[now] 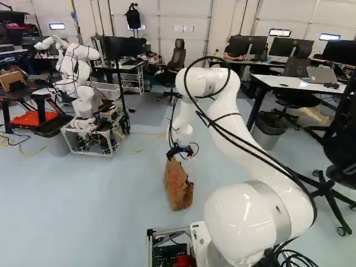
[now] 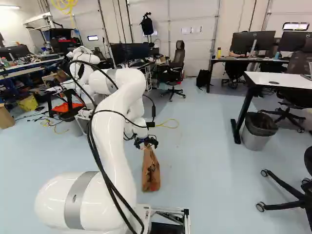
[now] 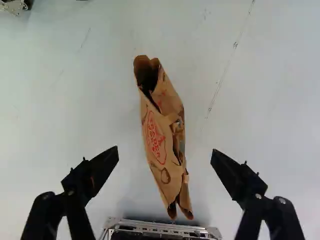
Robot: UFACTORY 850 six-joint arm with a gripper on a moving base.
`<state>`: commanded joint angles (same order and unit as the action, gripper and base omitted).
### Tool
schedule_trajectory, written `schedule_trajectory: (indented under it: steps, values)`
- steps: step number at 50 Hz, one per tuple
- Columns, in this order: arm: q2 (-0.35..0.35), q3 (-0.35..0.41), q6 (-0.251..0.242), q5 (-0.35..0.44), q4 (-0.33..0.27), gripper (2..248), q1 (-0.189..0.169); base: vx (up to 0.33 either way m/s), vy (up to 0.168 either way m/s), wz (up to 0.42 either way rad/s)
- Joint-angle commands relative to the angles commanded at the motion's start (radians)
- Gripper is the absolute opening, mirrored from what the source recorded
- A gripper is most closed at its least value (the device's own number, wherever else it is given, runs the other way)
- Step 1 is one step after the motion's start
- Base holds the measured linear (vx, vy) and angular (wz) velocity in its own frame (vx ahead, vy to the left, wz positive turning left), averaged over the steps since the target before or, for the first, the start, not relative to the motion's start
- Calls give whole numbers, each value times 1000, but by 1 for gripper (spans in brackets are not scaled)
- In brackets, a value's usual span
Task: Pick up the grocery bag from the ground
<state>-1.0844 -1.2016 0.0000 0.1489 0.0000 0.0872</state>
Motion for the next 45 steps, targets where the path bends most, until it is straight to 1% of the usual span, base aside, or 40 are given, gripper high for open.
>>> schedule_trajectory:
  steps: [45]
  values:
    - [-180,-166,0,0,0,247,-3,0,0,0]
